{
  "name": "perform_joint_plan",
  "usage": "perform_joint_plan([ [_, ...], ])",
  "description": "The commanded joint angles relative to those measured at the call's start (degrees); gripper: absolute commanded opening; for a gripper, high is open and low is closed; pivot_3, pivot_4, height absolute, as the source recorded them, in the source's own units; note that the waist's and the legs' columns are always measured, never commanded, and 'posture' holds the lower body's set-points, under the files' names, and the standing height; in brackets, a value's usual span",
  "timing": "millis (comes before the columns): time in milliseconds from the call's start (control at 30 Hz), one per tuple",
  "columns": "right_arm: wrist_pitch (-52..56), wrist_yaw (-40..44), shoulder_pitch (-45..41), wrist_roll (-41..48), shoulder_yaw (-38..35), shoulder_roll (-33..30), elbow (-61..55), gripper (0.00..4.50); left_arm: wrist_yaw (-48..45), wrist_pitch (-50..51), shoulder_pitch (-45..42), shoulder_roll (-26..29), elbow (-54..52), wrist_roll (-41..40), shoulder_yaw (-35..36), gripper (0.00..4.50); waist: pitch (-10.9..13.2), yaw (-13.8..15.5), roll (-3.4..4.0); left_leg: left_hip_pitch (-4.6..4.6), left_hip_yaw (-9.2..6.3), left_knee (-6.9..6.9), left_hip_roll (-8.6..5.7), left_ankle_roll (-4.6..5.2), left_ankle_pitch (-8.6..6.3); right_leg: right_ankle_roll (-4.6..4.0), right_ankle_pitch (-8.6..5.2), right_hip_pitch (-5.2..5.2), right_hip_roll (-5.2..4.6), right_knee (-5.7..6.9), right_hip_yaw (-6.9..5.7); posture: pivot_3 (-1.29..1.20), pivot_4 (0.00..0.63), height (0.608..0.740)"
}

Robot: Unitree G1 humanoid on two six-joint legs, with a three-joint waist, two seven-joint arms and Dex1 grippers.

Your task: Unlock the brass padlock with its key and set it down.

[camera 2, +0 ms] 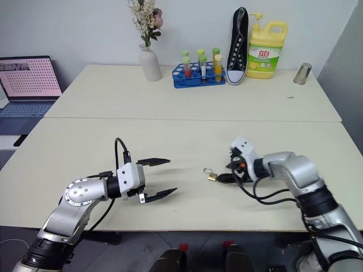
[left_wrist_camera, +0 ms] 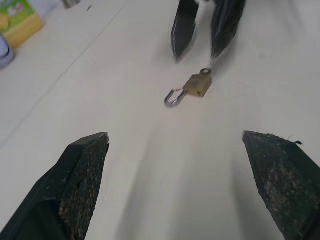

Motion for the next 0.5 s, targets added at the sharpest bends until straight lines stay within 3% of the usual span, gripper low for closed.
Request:
perform_joint_plan([
  [33, -7.72, 1.79, 4.88, -0.73, -4.43, -3.81, -12.75, 4.47, 1.11, 5.33, -1.31, 1.98, -3.09, 1.07, 0.66, 4.5, 0.01, 0.0, 0.02, -0.01, -0.01, -0.01, 0.01, 0.0, 0.0, 0.0, 0.0, -0.02, 0.0, 0.01, -0.01, 0.0, 0.15, 0.74],
  [200, -11.47, 2.67, 12.99, -0.79, -8.07, -9.24, -22.96, 4.47, 0.11, 5.26, -1.34, 3.14, -2.55, 1.47, 1.05, 4.5, 0.02, -0.14, 0.02, 0.03, 0.03, -0.02, 0.05, 0.0, 0.0, 0.01, -0.01, 0.03, 0.04, -0.02, 0.01, 0.0, 0.15, 0.74],
  [367, -11.3, 1.82, 18.49, 1.48, -13.45, -10.28, -27.18, 4.47, -3.94, 8.08, -1.36, 3.68, -4.08, -3.76, 1.74, 4.5, 0.02, 0.04, 0.02, 0.03, 0.0, 0.0, 0.07, 0.0, 0.0, 0.01, -0.01, 0.04, 0.04, -0.01, 0.0, 0.0, 0.15, 0.74],
  [500, -14.75, 1.76, 20.25, -1.21, -13.56, -10.31, -26.18, 4.47, -7.07, 10.34, -1.65, 4.59, -4.73, -6.11, 1.47, 4.5, 0.02, -0.02, 0.02, 0.04, 0.05, 0.0, 0.07, 0.0, 0.0, 0.0, 0.0, 0.05, 0.03, -0.02, 0.04, 0.0, 0.15, 0.74],
])
